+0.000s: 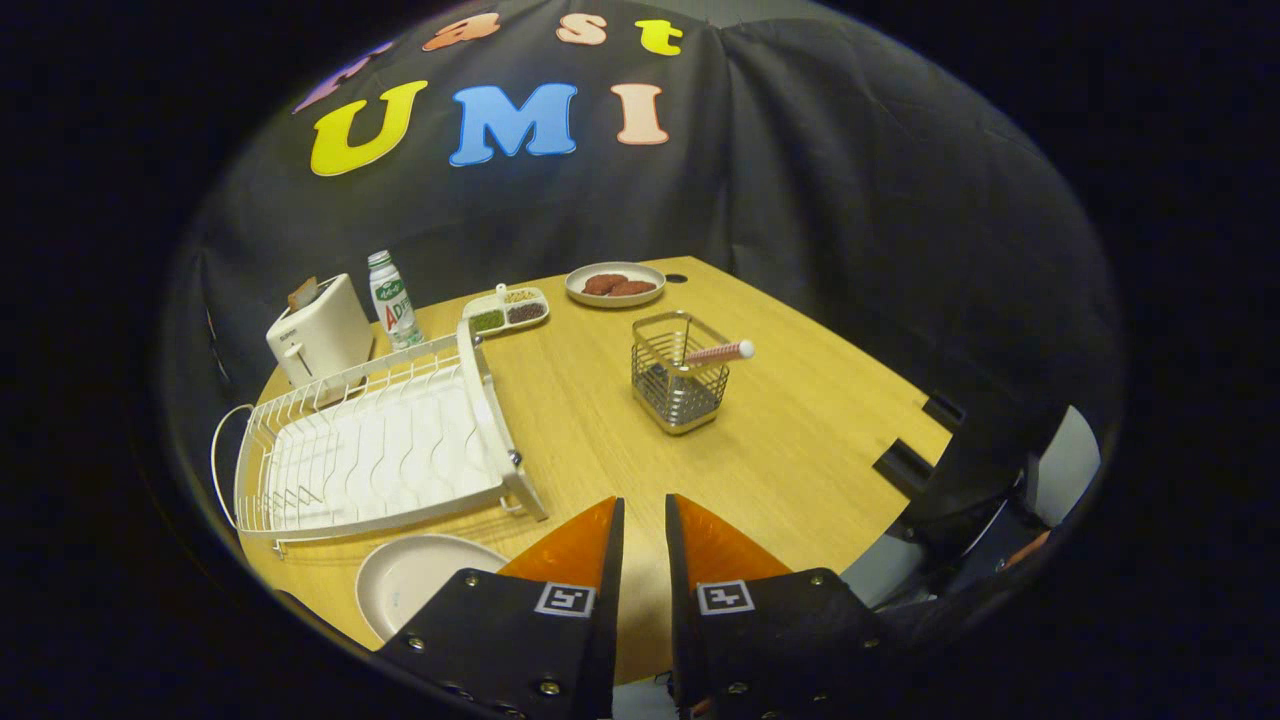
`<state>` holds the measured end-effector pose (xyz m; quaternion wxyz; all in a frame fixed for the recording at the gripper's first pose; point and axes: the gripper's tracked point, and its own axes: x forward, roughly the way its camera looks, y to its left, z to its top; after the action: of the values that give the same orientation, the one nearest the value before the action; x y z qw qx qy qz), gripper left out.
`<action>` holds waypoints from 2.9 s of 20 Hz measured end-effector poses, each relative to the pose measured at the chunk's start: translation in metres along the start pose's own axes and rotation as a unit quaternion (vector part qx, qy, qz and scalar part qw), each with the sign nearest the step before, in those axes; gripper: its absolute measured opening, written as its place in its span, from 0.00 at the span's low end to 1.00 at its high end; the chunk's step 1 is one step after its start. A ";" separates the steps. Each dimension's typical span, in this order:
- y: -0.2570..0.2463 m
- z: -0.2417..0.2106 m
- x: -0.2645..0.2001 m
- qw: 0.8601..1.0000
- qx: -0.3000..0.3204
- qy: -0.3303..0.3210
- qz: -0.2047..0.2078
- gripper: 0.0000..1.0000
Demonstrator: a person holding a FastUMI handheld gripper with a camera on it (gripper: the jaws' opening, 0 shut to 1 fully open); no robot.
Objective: Take the plate from the dish rack, then take the spoon from the basket and place it into the plate.
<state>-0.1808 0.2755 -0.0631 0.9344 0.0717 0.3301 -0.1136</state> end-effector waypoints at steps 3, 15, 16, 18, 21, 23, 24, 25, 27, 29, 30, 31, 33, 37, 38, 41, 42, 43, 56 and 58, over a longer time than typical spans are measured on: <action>-0.020 0.032 0.012 0.999 -0.020 -0.026 -0.013 0.23; -0.062 0.072 0.080 0.999 -0.039 -0.021 -0.006 0.23; -0.063 0.072 0.084 0.999 -0.042 -0.018 -0.003 0.23; -0.063 0.072 0.091 0.999 -0.046 -0.013 0.006 0.23; -0.060 0.071 0.101 0.999 -0.050 -0.006 0.021 0.23; -0.059 0.072 0.106 0.998 -0.058 -0.004 0.024 0.23; -0.060 0.072 0.108 0.998 -0.061 -0.005 0.025 0.23; -0.059 0.071 0.109 0.998 -0.062 -0.005 0.025 0.23; -0.059 0.072 0.111 0.998 -0.059 -0.008 0.031 0.24; -0.058 0.072 0.111 0.998 -0.056 -0.011 0.036 0.24; -0.057 0.070 0.110 0.998 -0.054 -0.010 0.041 0.24; -0.053 0.073 0.106 0.997 -0.057 -0.016 0.052 0.24; -0.052 0.069 0.108 0.997 -0.066 -0.013 0.047 0.17; -0.039 0.069 0.104 0.994 -0.092 -0.012 0.056 0.09; -0.034 0.070 0.102 0.994 -0.094 -0.014 0.055 0.09; -0.031 0.075 0.094 0.994 -0.088 -0.022 0.057 0.02; -0.031 0.077 0.092 0.995 -0.086 -0.023 0.054 0.02; -0.034 0.078 0.088 0.995 -0.086 -0.025 0.049 0.02; -0.012 0.115 0.019 0.986 -0.138 -0.086 0.035 0.02; -0.002 0.125 0.000 0.983 -0.142 -0.105 0.043 0.02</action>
<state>-0.1068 0.2471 0.0330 0.9684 -0.0599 0.2400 -0.0326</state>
